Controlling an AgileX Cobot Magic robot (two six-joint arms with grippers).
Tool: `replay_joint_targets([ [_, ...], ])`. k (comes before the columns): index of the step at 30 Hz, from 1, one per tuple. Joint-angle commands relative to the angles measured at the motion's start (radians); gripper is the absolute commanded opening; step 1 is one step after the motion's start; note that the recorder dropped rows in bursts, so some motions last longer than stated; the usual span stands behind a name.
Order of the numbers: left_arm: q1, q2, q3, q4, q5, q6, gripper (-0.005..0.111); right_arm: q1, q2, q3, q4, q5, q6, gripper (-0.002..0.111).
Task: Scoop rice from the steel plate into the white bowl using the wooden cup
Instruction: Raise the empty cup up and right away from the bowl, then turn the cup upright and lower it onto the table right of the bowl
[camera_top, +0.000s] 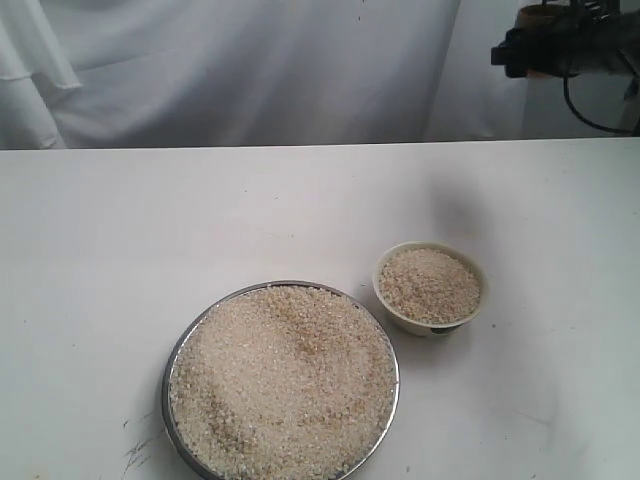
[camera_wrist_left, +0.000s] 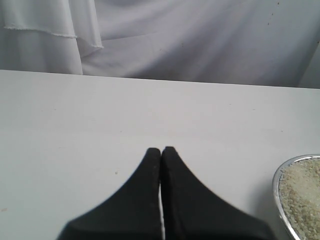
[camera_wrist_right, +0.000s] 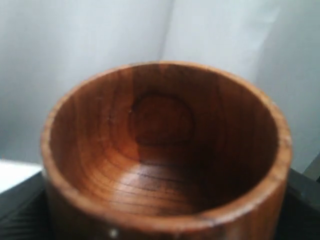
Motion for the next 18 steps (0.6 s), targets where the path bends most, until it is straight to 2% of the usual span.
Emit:
replay_joint_targets([
  [1,-0.002,-0.005,0.005,-0.001,-0.006,-0.003,0.000,0.037,-0.006,-0.016,-0.360,-0.186,0.449,0.000],
  [7,-0.002,-0.005,0.005,-0.001,-0.006,-0.003,0.000,0.081,-0.006,0.052,-0.457,-0.284,0.491,0.000],
  [9,-0.002,-0.005,0.005,-0.001,-0.006,-0.003,0.000,0.093,-0.008,0.103,-0.530,-0.328,0.566,0.000],
  [13,-0.002,-0.005,0.005,-0.001,-0.006,-0.003,0.000,0.108,-0.026,0.228,-0.787,-0.478,0.851,0.000],
  [18,-0.002,-0.005,0.005,-0.001,-0.006,-0.003,0.000,0.100,-0.071,0.382,-1.259,-0.713,1.200,0.000],
])
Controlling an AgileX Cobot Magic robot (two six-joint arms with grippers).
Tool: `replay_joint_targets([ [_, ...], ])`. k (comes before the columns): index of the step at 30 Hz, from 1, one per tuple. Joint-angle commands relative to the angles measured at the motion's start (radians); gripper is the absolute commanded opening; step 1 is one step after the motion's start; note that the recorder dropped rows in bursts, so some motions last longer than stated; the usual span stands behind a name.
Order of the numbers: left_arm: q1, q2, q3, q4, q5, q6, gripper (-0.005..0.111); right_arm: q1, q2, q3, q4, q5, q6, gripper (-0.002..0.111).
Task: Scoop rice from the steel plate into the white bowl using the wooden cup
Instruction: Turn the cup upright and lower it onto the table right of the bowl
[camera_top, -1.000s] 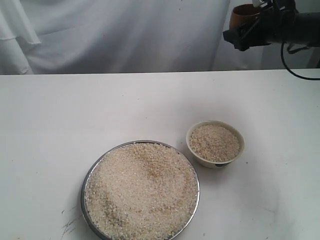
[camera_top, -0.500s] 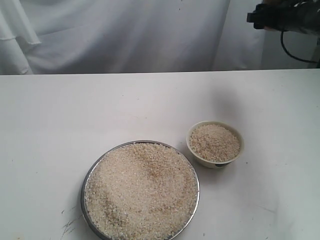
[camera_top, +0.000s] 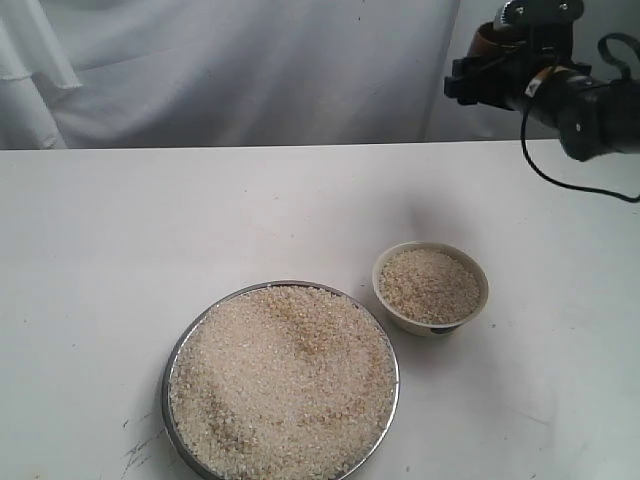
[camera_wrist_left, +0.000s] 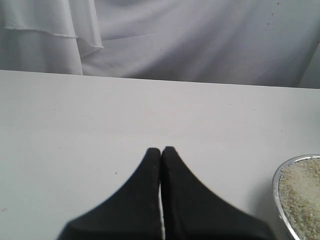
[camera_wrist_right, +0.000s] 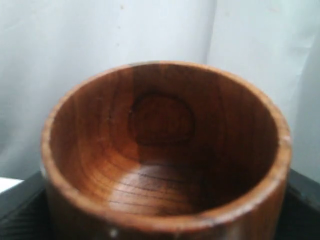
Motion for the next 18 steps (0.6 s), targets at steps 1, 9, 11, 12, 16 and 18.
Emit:
replay_joint_targets([
  [1,-0.002,-0.005,0.005,-0.001,-0.006,-0.003,0.000,-0.018,-0.066,0.140,-0.466,-0.264,0.311,0.000],
  [9,-0.002,-0.005,0.005,-0.001,-0.006,-0.003,0.000,-0.109,-0.188,0.389,-0.631,-0.573,0.320,0.000],
  [11,-0.002,-0.005,0.005,-0.001,-0.006,-0.003,0.000,-0.137,-0.227,0.464,-0.682,-0.670,0.262,0.000],
  [12,-0.002,-0.005,0.005,-0.001,-0.006,-0.003,0.000,-0.152,-0.249,0.498,-0.703,-0.708,0.246,0.000],
  [16,-0.002,-0.005,0.005,-0.001,-0.006,-0.003,0.000,-0.194,-0.324,0.603,-0.795,-0.735,0.246,0.000],
  [18,-0.002,-0.005,0.005,-0.001,-0.006,-0.003,0.000,-0.208,-0.350,0.647,-0.893,-0.737,0.246,0.000],
])
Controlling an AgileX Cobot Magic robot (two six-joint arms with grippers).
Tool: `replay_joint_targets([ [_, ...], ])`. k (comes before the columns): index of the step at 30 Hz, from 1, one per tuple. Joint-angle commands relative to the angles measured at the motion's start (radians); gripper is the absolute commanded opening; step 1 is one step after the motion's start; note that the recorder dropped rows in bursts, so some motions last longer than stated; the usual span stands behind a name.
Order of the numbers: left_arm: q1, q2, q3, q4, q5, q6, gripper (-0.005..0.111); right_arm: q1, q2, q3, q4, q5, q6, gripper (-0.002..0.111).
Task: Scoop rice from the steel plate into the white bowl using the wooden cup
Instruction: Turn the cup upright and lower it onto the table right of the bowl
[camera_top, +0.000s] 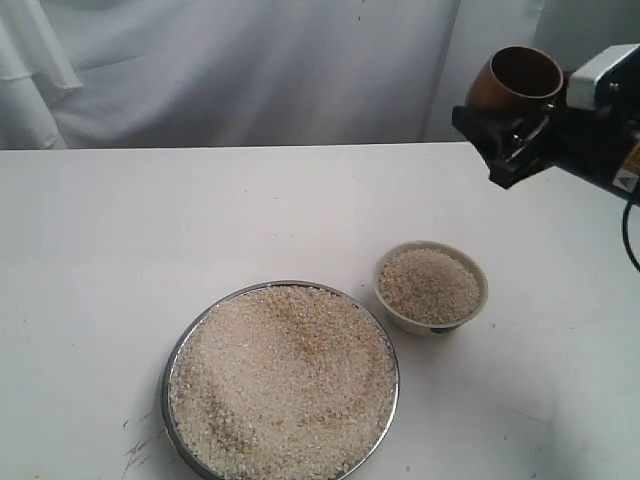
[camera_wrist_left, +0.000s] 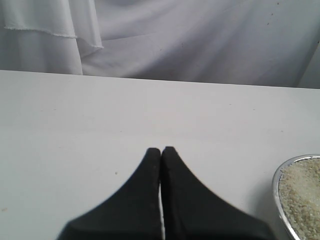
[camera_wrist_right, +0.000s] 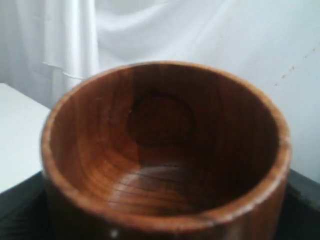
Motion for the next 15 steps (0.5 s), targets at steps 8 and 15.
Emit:
replay_joint_targets([
  [8,-0.002,-0.005,0.005,-0.001,-0.006,-0.003,0.000,-0.052,-0.083,0.241,-0.459,-0.135,-0.056,0.000],
  [15,-0.002,-0.005,0.005,-0.001,-0.006,-0.003,0.000,-0.096,-0.079,0.316,-0.570,-0.135,-0.125,0.000],
])
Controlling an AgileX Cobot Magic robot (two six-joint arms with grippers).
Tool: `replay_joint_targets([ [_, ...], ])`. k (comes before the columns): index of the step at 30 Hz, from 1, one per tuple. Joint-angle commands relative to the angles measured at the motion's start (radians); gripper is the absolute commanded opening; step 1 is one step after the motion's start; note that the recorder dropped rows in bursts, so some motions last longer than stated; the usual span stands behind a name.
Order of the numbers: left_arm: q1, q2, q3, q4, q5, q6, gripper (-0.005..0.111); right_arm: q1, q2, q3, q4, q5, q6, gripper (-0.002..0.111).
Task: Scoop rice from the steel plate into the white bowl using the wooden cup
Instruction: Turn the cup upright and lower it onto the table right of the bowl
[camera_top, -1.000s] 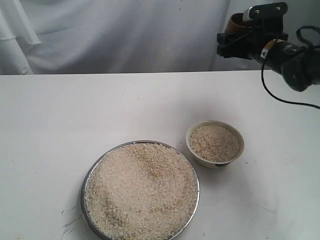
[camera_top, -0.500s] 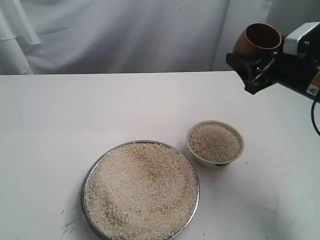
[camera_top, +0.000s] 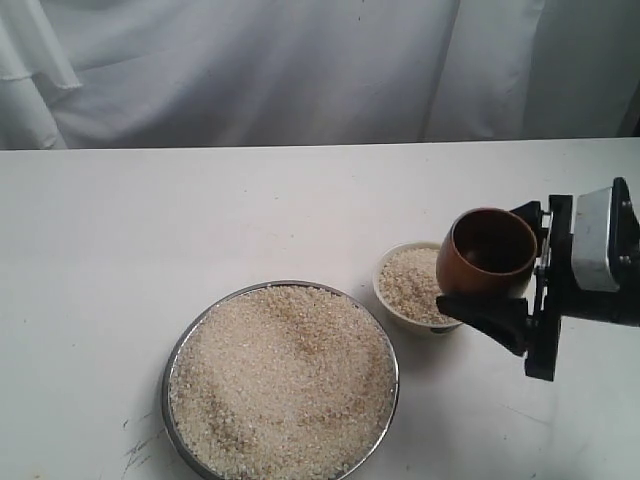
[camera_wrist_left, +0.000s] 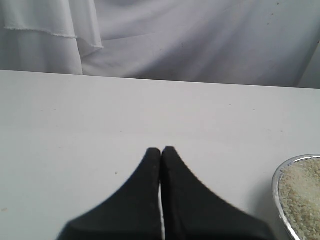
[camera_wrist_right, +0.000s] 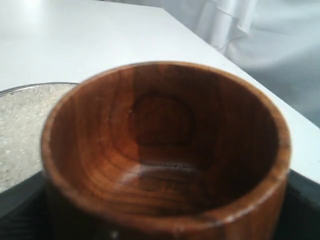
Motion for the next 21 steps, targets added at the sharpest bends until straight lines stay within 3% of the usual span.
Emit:
replay_joint_targets([
  [1,-0.002,-0.005,0.005,-0.001,-0.006,-0.003,0.000,-0.046,-0.008,0.038,-0.048,-0.028,-0.045,0.000],
  [13,-0.002,-0.005,0.005,-0.001,-0.006,-0.003,0.000,-0.060,0.150,0.042,-0.057,-0.028,-0.058,0.000],
  [21,-0.002,-0.005,0.005,-0.001,-0.006,-0.003,0.000,-0.067,0.163,0.044,-0.228,-0.028,-0.084,0.000],
])
